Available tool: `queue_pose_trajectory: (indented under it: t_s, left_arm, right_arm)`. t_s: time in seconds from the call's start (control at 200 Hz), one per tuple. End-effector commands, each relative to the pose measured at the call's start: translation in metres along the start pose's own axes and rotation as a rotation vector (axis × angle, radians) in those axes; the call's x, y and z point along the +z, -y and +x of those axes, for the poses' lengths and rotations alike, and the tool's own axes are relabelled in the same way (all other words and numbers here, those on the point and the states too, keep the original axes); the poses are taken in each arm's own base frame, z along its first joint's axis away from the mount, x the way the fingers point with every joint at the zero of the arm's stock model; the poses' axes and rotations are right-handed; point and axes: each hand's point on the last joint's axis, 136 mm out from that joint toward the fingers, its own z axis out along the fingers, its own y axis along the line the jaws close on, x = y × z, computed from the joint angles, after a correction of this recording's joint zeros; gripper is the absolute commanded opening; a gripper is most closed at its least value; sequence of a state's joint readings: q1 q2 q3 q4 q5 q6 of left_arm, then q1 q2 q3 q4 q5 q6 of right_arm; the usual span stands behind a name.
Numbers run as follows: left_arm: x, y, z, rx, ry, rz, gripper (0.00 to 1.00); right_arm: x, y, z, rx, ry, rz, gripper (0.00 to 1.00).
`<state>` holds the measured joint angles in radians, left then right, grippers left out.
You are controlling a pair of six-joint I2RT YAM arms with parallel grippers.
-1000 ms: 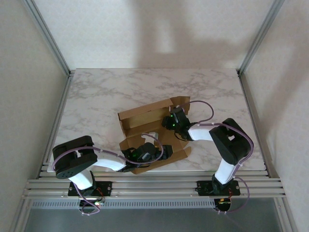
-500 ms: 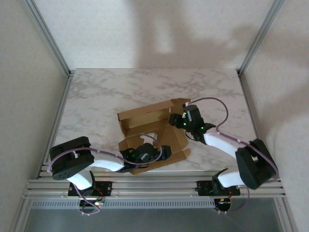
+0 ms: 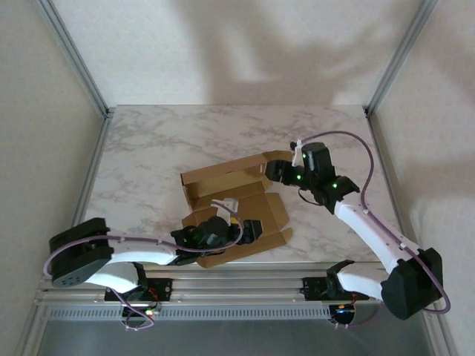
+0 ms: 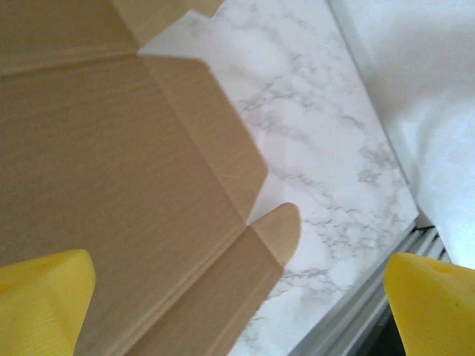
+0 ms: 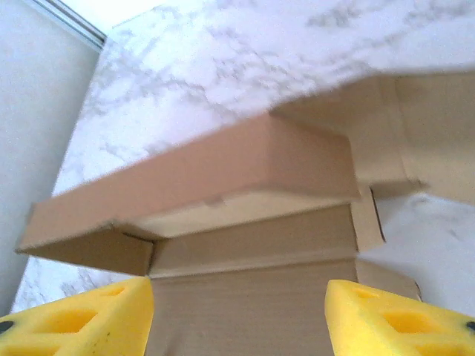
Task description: Fold the paper box
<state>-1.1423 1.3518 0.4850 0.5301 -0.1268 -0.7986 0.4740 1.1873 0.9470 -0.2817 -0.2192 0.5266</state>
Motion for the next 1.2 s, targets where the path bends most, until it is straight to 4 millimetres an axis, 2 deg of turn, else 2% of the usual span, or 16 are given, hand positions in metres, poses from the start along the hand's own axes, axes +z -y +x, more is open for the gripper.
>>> queue_pose_trajectory:
  t_s: [0.0,0.065,0.135,0.365,0.51,0.656,0.796,0.891,1.031,1.196]
  left_arm:
    - [-0.017,0.032,-0.033,0.083,0.057,0.043,0.99]
    - [-0.026,0.044,-0.055,0.104,0.088,0.053,0.99]
    - [-0.036,0.047,-0.079,0.12,0.1,0.029,0.99]
    - [-0.058,0.042,-0.156,0.195,0.116,-0.031,0.99]
    - [-0.057,0.029,-0.192,0.264,0.112,-0.092,0.99]
    - [-0.043,0.011,-0.222,0.311,0.104,-0.148,0.99]
    - [-0.018,-0.012,-0.234,0.34,0.061,-0.195,0.99]
    - [-0.003,-0.024,-0.236,0.34,0.031,-0.193,0.99]
    - [0.016,-0.04,-0.231,0.363,-0.012,-0.177,0.99]
    - [0.035,-0.056,-0.215,0.399,-0.093,-0.174,0.99]
  right_arm:
    - [0.012,-0.002,-0.011,0.047,-0.047,0.019,0.64]
    - [0.024,0.0,-0.016,0.058,-0.065,0.034,0.65]
    - [0.035,0.002,-0.019,0.071,-0.078,0.04,0.65]
    - [0.059,0.014,-0.016,0.099,-0.111,0.054,0.67]
    - [0.071,0.012,-0.014,0.12,-0.132,0.005,0.67]
    - [0.075,0.009,-0.012,0.143,-0.146,-0.029,0.58]
    - [0.076,0.01,-0.009,0.162,-0.149,-0.039,0.45]
    - [0.075,0.011,-0.009,0.181,-0.143,-0.05,0.35]
    - [0.075,0.012,-0.009,0.209,-0.143,-0.07,0.32]
    - [0.075,0.013,-0.009,0.24,-0.138,-0.088,0.27]
